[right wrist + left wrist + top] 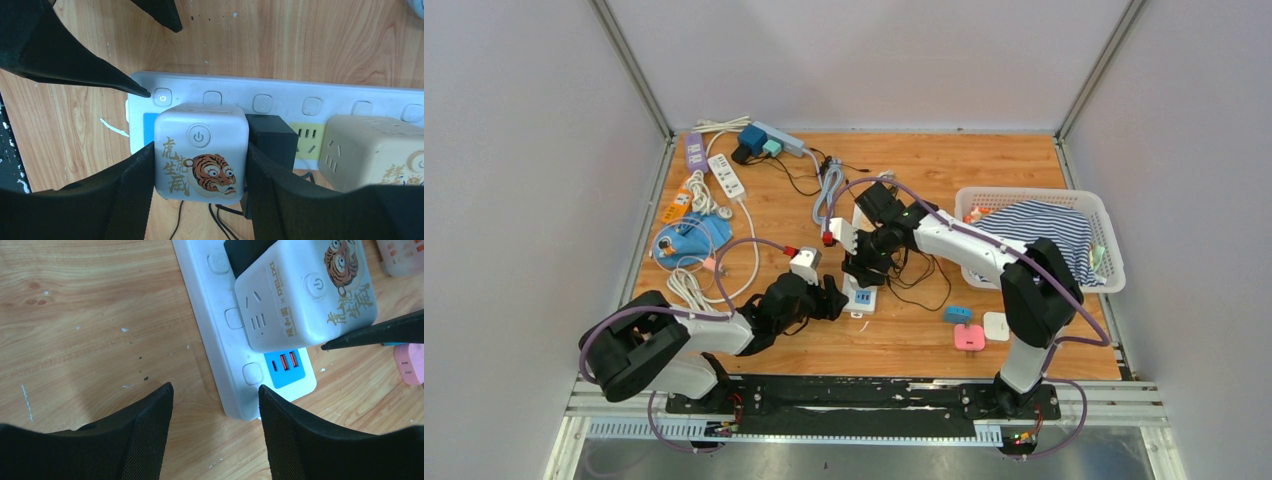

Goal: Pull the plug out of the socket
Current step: Remove the plug from the socket.

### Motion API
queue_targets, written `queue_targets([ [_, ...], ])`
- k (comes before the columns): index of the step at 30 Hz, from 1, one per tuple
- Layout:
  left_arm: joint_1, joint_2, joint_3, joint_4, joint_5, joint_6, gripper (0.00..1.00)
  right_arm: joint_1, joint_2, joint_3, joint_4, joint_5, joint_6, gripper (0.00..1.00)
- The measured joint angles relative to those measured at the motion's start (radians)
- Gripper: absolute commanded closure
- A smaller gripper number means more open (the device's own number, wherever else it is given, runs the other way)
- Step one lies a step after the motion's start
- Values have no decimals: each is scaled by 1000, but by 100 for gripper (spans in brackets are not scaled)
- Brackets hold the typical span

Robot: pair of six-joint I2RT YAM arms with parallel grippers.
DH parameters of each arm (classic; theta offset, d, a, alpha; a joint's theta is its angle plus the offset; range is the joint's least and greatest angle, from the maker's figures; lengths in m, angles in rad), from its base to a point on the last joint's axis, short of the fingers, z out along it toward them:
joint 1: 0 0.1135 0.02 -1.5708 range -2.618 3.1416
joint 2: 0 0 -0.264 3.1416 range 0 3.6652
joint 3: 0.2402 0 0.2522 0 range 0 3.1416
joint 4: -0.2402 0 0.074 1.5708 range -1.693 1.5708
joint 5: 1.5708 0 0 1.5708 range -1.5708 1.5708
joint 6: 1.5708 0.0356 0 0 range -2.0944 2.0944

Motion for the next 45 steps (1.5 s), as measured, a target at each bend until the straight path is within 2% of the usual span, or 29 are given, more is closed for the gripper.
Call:
queue_targets([
  [4,0,6,-8,21,-10,-3,35,8,-21,-35,37,5,-10,100],
  [13,0,25,-22,74,-10,-8,40,66,-37,-59,70,131,-27,100],
  [26,39,81,-32,169,39,-26,43,51,-55,-91,98,90,-41,100],
  [38,54,106,-45,223,71,-37,45,69,-74,-121,142,156,-45,100],
  [42,56,116,-45,238,74,-40,45,55,-74,-123,141,121,-48,100],
  [45,61,121,-45,244,82,-41,41,56,-73,-123,140,106,-60,100],
])
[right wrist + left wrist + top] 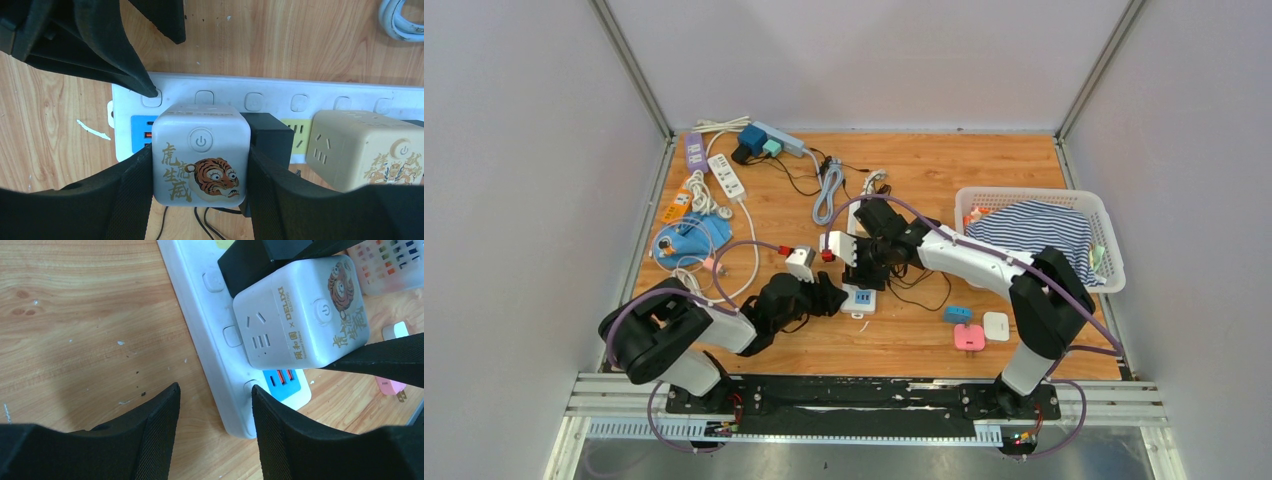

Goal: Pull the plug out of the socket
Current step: Remove the plug from the socket.

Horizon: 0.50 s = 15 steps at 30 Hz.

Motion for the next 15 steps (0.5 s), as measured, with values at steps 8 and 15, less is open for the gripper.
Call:
queue_targets([
  [8,27,-59,-42,5,97,4,23,8,12,18,-19,6,0,100],
  [15,27,-363,-105,-79,161,8,16,-9,31,47,-49,-14,6,100],
])
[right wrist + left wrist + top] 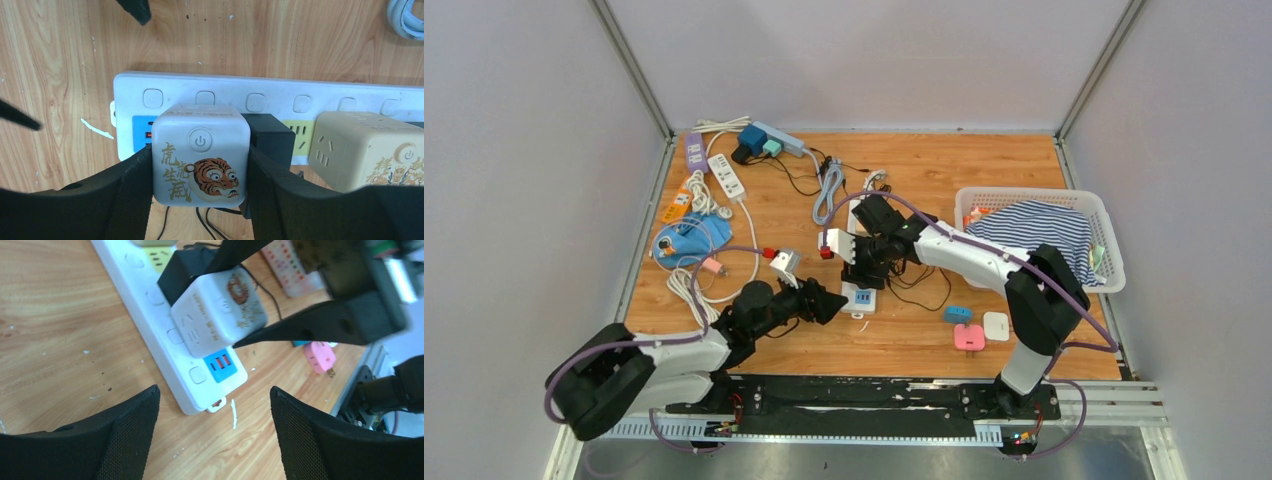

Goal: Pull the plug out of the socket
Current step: Remove the plug from the socket.

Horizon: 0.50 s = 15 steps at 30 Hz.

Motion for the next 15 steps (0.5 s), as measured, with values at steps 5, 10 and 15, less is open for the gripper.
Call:
queue_targets([
  [5,-21,-156,-40,-43,33,35,15,-12,11,14,-13,-29,7,100],
  [10,-111,-184,-45,-61,-34,106,12,-16,21,30,-28,-37,13,100],
  [15,-222,-184,-45,-66,-203,210,1,-23,31,43,-37,-51,30,100],
])
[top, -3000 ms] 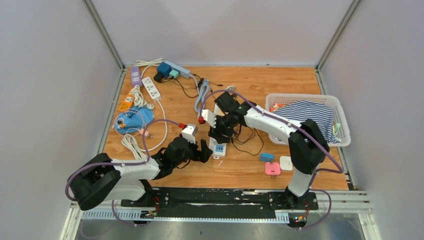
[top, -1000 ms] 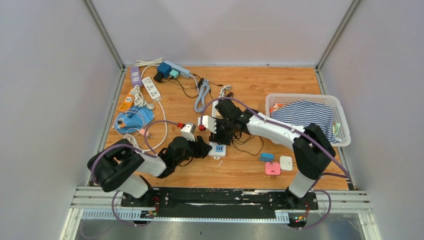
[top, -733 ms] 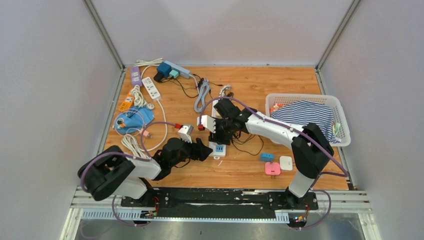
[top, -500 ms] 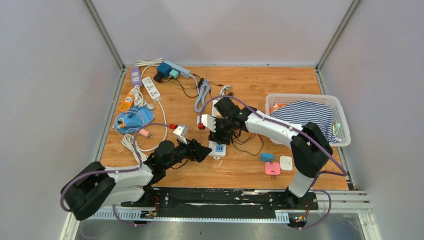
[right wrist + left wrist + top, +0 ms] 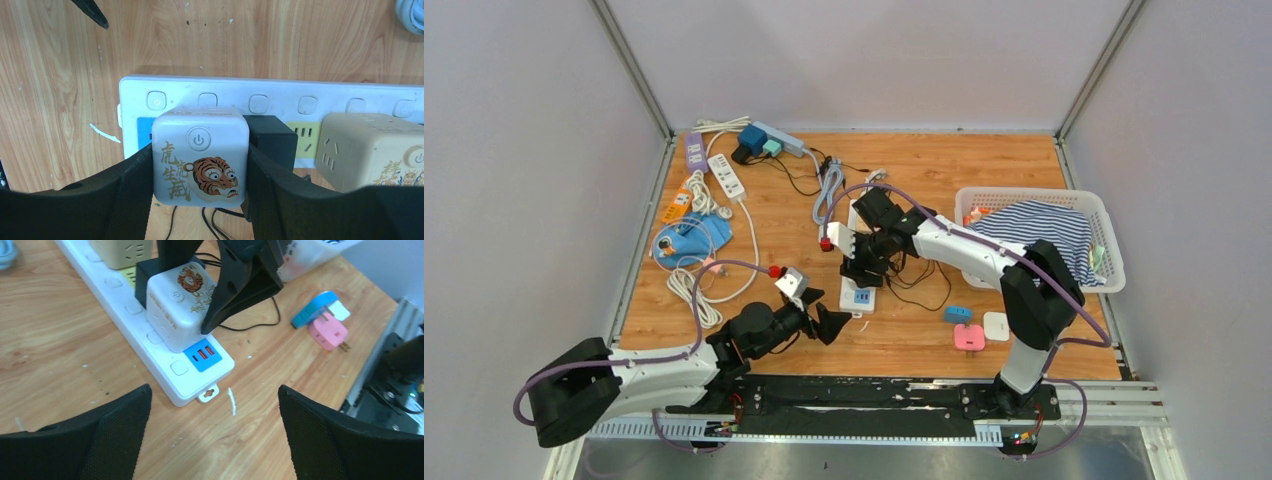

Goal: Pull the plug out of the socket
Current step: Remove the plug from the socket.

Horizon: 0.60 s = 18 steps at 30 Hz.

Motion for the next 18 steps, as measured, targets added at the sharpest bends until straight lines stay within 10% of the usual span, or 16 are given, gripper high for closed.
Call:
queue_targets([
  [18,-81,725,19,603,-272,108,0,-48,34,11,125,3,159,100],
])
